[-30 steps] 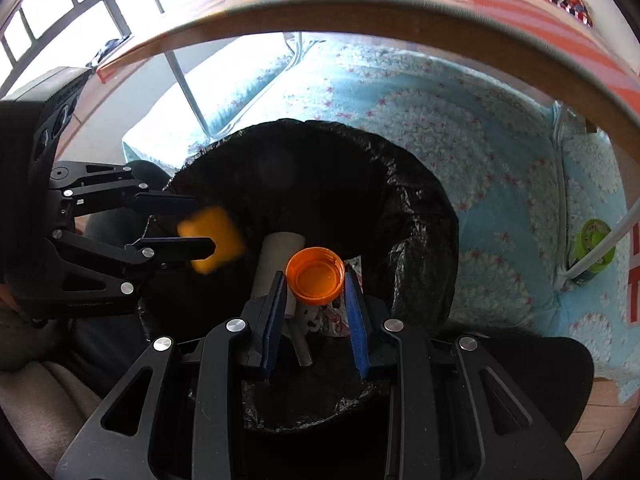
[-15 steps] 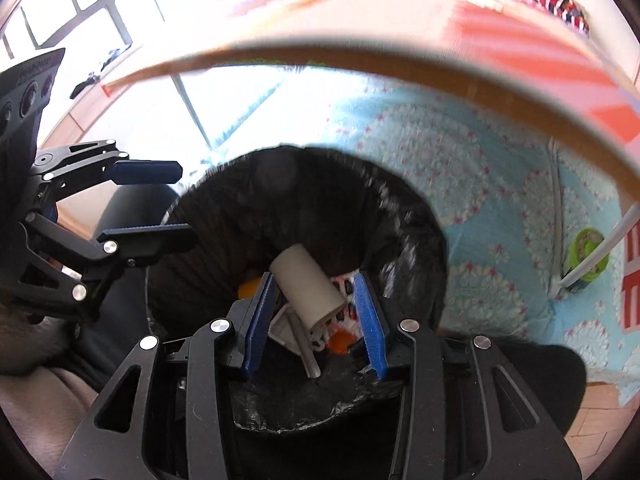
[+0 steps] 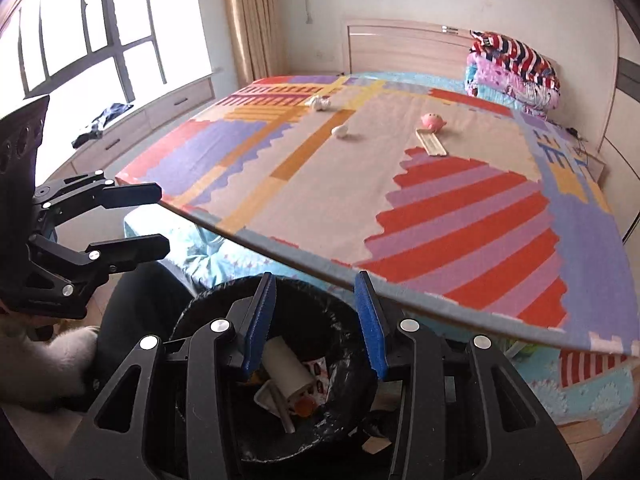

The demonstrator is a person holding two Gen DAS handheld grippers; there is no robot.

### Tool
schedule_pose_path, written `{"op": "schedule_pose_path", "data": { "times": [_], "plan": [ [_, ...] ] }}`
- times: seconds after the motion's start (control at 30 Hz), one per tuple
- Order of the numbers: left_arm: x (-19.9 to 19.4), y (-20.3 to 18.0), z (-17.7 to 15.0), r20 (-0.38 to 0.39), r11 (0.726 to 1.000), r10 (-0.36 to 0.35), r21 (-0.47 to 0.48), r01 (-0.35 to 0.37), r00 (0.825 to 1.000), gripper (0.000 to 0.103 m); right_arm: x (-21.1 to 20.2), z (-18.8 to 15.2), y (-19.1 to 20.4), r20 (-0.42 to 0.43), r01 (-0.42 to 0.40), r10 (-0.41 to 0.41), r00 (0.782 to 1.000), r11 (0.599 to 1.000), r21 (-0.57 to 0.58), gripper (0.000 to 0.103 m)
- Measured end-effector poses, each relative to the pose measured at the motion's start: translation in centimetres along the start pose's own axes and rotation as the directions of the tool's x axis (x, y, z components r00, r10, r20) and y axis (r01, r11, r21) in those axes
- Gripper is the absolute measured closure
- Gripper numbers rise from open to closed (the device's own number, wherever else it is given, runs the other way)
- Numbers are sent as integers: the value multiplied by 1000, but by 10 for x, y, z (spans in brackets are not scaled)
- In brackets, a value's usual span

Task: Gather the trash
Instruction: 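Move the left tool to the small white cap while the right tool reaches the white plastic strip, then close the left tool on the small white cap while the right tool grips the white strip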

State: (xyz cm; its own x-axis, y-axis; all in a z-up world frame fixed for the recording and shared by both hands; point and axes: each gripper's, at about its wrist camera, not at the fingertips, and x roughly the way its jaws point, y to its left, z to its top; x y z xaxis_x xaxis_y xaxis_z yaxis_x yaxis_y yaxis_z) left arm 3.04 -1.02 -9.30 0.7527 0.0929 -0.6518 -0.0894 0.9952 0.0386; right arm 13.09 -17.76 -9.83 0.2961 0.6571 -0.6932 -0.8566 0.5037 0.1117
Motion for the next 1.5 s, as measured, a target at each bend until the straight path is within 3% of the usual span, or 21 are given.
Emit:
{"op": "schedule_pose_path", "data": {
  "times": [0.23, 0.63, 0.9, 1.17, 1.37, 1.5],
  "plan": [
    [9, 13, 29, 37, 998, 48, 39, -50, 998, 42, 4, 38, -18, 32, 65, -65, 997, 998, -3, 62],
    [58, 53, 64, -3, 1000, 0, -4, 0, 1000, 42, 36, 80, -52, 26, 132, -132, 991, 991, -11, 62],
    [99, 73, 90, -36, 998, -61, -33, 60, 997, 42, 71, 101, -72, -14, 135, -135, 991, 991, 12, 62],
    [140, 85, 110, -73, 997, -74, -24, 72, 995, 42, 105, 114, -99, -48, 79, -74, 996, 991, 106, 62],
    [164, 93, 121, -97, 996, -81, -51, 76, 992, 43, 125, 121, -113, -64, 98, -90, 994, 988, 121, 62],
    [174, 91, 124, -110, 996, -84, -42, 80, 990, 53, 136, 124, -119, -78, 102, -92, 993, 987, 128, 62]
  ]
}}
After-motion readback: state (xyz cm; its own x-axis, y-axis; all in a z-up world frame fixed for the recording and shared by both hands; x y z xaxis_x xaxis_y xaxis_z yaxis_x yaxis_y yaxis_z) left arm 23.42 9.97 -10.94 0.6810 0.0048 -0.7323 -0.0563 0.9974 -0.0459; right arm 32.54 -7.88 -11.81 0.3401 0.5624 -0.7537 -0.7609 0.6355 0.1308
